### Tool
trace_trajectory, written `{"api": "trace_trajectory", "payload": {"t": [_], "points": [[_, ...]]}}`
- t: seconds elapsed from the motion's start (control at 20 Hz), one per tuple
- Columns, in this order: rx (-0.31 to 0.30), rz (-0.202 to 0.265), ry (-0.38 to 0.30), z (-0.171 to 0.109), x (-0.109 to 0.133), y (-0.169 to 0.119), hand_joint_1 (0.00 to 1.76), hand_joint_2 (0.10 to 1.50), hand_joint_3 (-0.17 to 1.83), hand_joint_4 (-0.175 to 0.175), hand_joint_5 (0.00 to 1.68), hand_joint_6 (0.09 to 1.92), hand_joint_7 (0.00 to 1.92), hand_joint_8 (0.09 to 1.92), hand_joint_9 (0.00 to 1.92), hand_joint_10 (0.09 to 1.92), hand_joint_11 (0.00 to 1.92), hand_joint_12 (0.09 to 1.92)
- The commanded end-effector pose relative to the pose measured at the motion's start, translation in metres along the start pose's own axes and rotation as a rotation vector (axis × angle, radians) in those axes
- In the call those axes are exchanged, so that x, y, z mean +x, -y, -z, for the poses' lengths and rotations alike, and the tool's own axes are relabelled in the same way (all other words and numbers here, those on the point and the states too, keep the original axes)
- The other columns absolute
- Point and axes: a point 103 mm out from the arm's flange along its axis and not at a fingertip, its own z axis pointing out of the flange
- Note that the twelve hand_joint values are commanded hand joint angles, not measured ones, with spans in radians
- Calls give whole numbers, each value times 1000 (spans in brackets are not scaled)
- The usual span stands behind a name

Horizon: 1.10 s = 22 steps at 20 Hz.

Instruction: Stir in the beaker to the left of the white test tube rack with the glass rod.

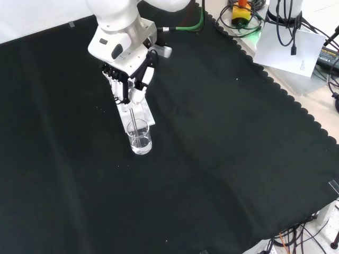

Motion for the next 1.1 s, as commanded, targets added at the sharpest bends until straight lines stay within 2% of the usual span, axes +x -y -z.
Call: {"api": "trace_trajectory", "payload": {"t": [0.05, 0.35, 0.55, 0.85, 0.95, 1.0, 1.1], "points": [[18, -29, -38, -2, -39, -3, 1316, 1093, -175, -175, 1238, 301, 1261, 844, 1606, 715, 1703, 419], [15, -94, -11, 0, -60, 21, 1316, 1093, -175, -175, 1238, 301, 1261, 843, 1606, 715, 1703, 419], [23, -101, -15, -3, -57, 38, 1316, 1093, -175, -175, 1238, 300, 1261, 843, 1606, 716, 1703, 420], [28, -64, -11, -2, -30, 32, 1316, 1093, -175, -175, 1239, 300, 1262, 843, 1606, 716, 1703, 420], [24, -41, -9, 1, -17, 27, 1316, 1093, -175, -175, 1239, 300, 1261, 844, 1606, 716, 1703, 420], [28, -15, -4, 1, -4, 19, 1316, 1093, -175, -175, 1238, 300, 1261, 844, 1606, 716, 1703, 420], [31, 3, -1, 1, 5, 12, 1316, 1093, -175, -175, 1238, 300, 1261, 844, 1605, 716, 1703, 421]]}}
